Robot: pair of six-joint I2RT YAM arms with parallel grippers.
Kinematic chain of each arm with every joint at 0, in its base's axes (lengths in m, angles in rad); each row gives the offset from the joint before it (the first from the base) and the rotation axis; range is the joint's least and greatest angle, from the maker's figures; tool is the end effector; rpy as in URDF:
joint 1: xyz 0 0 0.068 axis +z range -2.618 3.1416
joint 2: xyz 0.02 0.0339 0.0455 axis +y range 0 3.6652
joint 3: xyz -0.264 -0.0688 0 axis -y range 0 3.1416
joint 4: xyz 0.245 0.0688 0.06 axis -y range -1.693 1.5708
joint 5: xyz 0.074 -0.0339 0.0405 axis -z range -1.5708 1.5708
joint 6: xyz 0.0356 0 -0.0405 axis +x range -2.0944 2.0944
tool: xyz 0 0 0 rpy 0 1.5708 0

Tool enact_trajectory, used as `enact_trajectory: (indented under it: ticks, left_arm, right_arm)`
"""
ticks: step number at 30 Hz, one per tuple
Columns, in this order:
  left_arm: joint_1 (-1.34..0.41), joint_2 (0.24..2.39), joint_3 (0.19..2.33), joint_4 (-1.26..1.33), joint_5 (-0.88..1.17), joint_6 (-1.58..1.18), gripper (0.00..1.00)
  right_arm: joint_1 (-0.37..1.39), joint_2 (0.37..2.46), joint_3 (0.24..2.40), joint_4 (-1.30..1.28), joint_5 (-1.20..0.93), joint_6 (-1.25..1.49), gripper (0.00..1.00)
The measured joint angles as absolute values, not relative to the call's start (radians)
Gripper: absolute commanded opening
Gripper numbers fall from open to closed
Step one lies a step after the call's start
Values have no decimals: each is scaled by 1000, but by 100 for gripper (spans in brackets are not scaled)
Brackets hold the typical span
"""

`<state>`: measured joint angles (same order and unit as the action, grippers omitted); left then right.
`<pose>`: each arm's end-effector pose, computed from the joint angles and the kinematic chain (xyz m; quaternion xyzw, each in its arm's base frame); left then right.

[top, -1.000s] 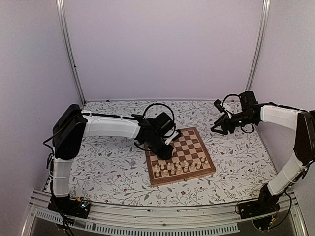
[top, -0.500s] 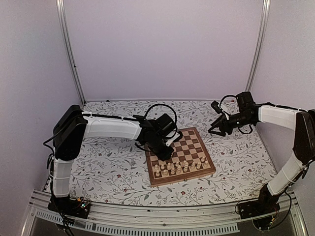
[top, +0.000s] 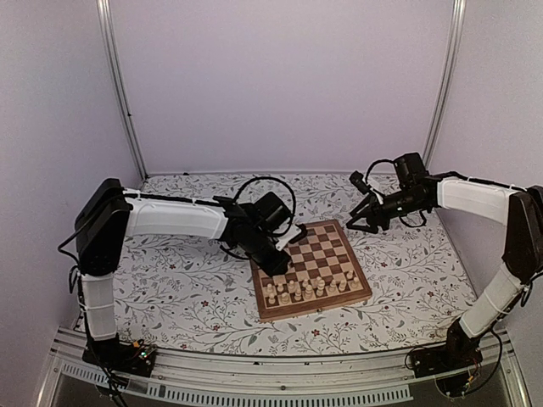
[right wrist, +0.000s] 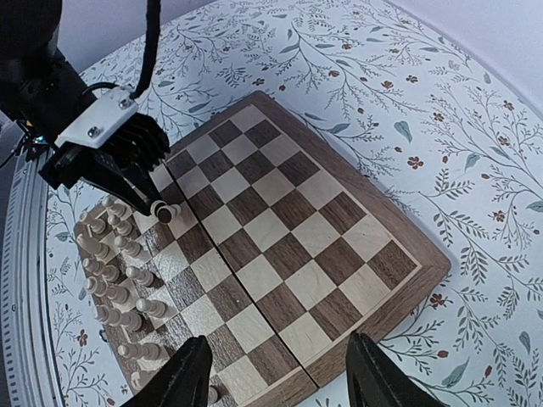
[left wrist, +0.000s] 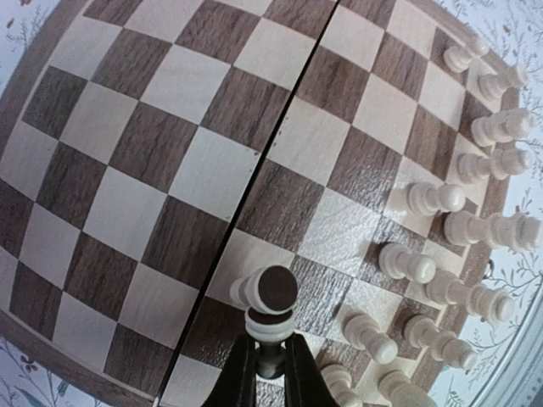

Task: Set up the chess pieces on the board
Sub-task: Pick up the chess piece from the chessboard.

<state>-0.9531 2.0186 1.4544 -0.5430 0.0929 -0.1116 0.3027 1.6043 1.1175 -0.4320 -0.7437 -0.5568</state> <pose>0.2419 -0.3462 0.1733 0.4068 0.8831 -0.1554 0.1748 0.3119 0.1226 0.2361 -0.4735 0.7539 0.3036 0.3396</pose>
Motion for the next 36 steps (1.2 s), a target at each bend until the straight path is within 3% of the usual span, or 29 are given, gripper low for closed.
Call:
enact_trajectory:
  ticks: [16,36]
  left_arm:
    - [-858,1958,1396,-380,377,-117,7]
    - [-839,1956,1396,-347,568,-112,8]
  right_arm:
    - [563,1691,1190,-507,-703,-649,58]
    - [648,1814,1323,-600,-714,-781,57]
